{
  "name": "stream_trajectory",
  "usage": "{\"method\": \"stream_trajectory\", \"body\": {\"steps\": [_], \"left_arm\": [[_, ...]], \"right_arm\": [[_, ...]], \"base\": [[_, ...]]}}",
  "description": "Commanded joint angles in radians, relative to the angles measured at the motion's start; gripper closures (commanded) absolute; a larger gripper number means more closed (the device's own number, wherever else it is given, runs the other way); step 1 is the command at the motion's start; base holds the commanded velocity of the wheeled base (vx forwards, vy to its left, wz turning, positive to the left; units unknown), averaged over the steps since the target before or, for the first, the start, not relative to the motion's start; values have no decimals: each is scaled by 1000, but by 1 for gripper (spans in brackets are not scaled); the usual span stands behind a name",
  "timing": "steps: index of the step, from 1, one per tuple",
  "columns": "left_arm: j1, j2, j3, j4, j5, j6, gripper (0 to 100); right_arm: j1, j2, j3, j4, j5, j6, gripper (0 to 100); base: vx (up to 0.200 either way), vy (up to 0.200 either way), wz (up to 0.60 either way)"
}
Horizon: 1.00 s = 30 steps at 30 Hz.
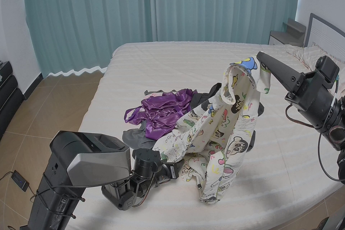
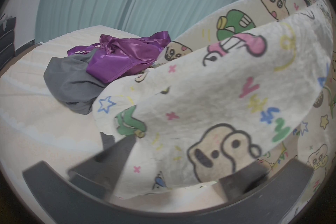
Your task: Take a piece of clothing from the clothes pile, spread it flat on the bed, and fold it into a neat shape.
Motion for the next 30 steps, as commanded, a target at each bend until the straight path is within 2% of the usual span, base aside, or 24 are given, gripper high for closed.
{"method": "stream_trajectory", "body": {"steps": [1, 6, 9, 10, 12, 15, 16, 18, 20, 22, 23, 24, 30], "left_arm": [[8, 7, 10, -2, 35, -1, 100], [47, -62, 118, -117, 96, 2, 100], [63, -149, 205, -218, 168, -1, 100], [63, -149, 205, -218, 168, -1, 100], [76, -283, 299, -230, 185, 1, 100], [79, -381, 329, -230, 190, 2, 100], [77, -487, 334, -223, 203, 5, 100], [73, -576, 325, -175, 219, 13, 100], [70, -688, 302, -63, 237, 19, 100], [68, -758, 283, 1, 237, 17, 100], [68, -758, 283, 1, 237, 17, 100], [68, -834, 250, 52, 239, 17, 100], [50, -979, 201, 179, 239, 20, 100]], "right_arm": [[-20, 4, 8, -2, 0, 3, 100], [-82, 22, 48, 0, 0, 6, 100], [-145, 59, 80, 1, -1, 6, 100], [-145, 59, 80, 1, -1, 6, 100], [-191, 131, 104, 0, -4, 7, 100], [-214, 194, 104, -9, -6, 12, 100], [-219, 254, 89, -14, -35, 30, 100], [-211, 304, 41, -26, -93, 49, 100], [-187, 332, -37, -45, -194, 56, 100], [-165, 327, -86, -43, -242, 55, 100], [-165, 327, -86, -43, -242, 55, 100], [-145, 301, -129, -37, -264, 53, 100], [-96, 131, -195, 6, -256, 52, 100]], "base": [[0, 0, 0], [0, 0, 0], [0, 0, 0], [0, 0, 0], [0, 0, 0], [0, 0, 0], [0, 0, 0], [0, 0, 0], [0, 0, 0], [0, 0, 0], [0, 0, 0], [0, 0, 0], [0, 0, 0]]}}
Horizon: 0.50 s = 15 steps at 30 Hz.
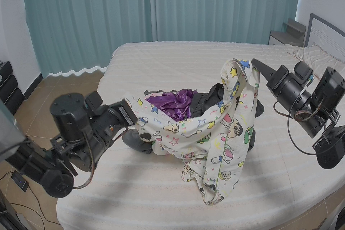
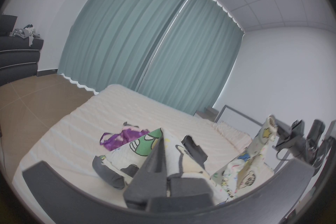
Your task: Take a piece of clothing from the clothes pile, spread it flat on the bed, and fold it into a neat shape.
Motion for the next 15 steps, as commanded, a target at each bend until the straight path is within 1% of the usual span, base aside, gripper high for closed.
{"method": "stream_trajectory", "body": {"steps": [1, 4, 6, 9, 10, 11, 13, 14, 15], "left_arm": [[-21, -270, -45, 122, 8, -1, 100], [-31, -290, -33, 120, 9, -6, 100], [-36, -316, -4, 120, 8, -7, 100], [-59, -315, 21, 119, 5, -24, 100], [-62, -312, 22, 120, 5, -32, 100], [-79, -304, 31, 120, 5, -64, 100], [-90, -287, 40, 120, 5, -104, 100], [-90, -287, 40, 120, 5, -104, 100], [-90, -264, 57, 120, 3, -141, 100]], "right_arm": [[58, -141, -102, 43, -29, 5, 100], [58, -195, -98, 48, -17, 5, 100], [60, -247, -67, 55, 17, 16, 100], [61, -244, 52, 55, 72, 45, 100], [61, -241, 71, 54, 80, 46, 100], [58, -215, 123, 45, 106, 52, 100], [57, -181, 151, 38, 112, 72, 100], [57, -181, 151, 38, 112, 72, 100], [55, -141, 157, 37, 112, 98, 100]], "base": [[0, 0, 0], [0, 0, 0], [0, 0, 0], [0, 0, 0], [0, 0, 0], [0, 0, 0], [0, 0, 0], [0, 0, 0], [0, 0, 0]]}}
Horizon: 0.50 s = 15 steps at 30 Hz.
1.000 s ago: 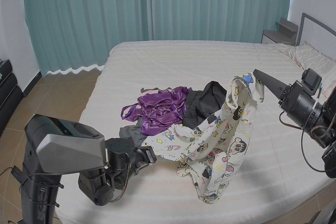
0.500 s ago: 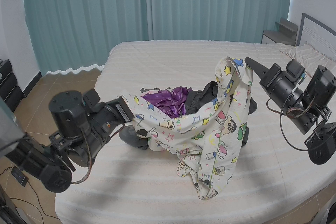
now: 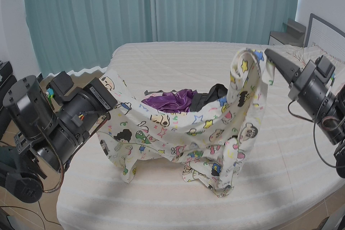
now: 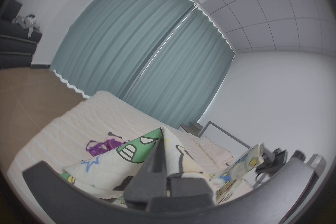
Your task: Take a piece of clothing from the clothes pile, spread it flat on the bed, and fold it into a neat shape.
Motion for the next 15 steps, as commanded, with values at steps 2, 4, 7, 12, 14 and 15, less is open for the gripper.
{"method": "stream_trajectory", "body": {"steps": [2, 4, 7, 12, 14, 15], "left_arm": [[-31, 34, 56, 1, -2, -82, 100], [-28, 56, 68, -1, -1, -97, 100], [-30, 70, 74, -1, -6, -122, 100], [-31, 107, 74, -1, -4, -129, 100], [-33, 120, 74, -1, -4, -134, 100], [-33, 120, 72, -1, -2, -143, 100]], "right_arm": [[-3, 93, 84, -10, 27, 61, 100], [-3, 115, 86, -18, 24, 75, 100], [-2, 136, 95, -53, 24, 98, 100], [-2, 179, 142, -131, 21, 138, 100], [-2, 201, 159, -171, 21, 147, 100], [-2, 212, 161, -192, 17, 145, 100]], "base": [[0, 0, 0], [0, 0, 0], [0, 0, 0], [0, 0, 0], [0, 0, 0], [0, 0, 0]]}}
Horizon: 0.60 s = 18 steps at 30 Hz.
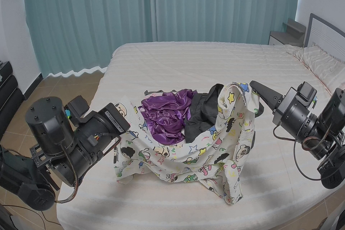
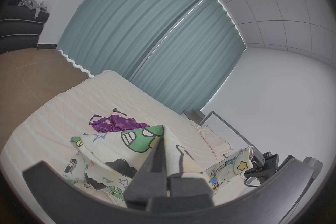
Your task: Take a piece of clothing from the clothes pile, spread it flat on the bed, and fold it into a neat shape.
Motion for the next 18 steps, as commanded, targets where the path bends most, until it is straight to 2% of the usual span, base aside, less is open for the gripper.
{"method": "stream_trajectory", "body": {"steps": [1, 4, 10, 18], "left_arm": [[-2, 39, 0, -1, 2, -14, 100], [-10, 35, 0, -1, 2, -26, 100], [-13, 39, 2, -1, 2, -27, 100], [-13, 39, -1, -1, 5, -26, 100]], "right_arm": [[0, 66, 28, -42, -5, 6, 100], [0, 72, 33, -95, -12, 4, 100], [10, 57, 41, -103, -25, 1, 100], [11, 32, 41, -101, -27, 1, 100]], "base": [[0, 0, 0], [0, 0, 0], [-200, 0, 0], [0, 0, 0]]}}
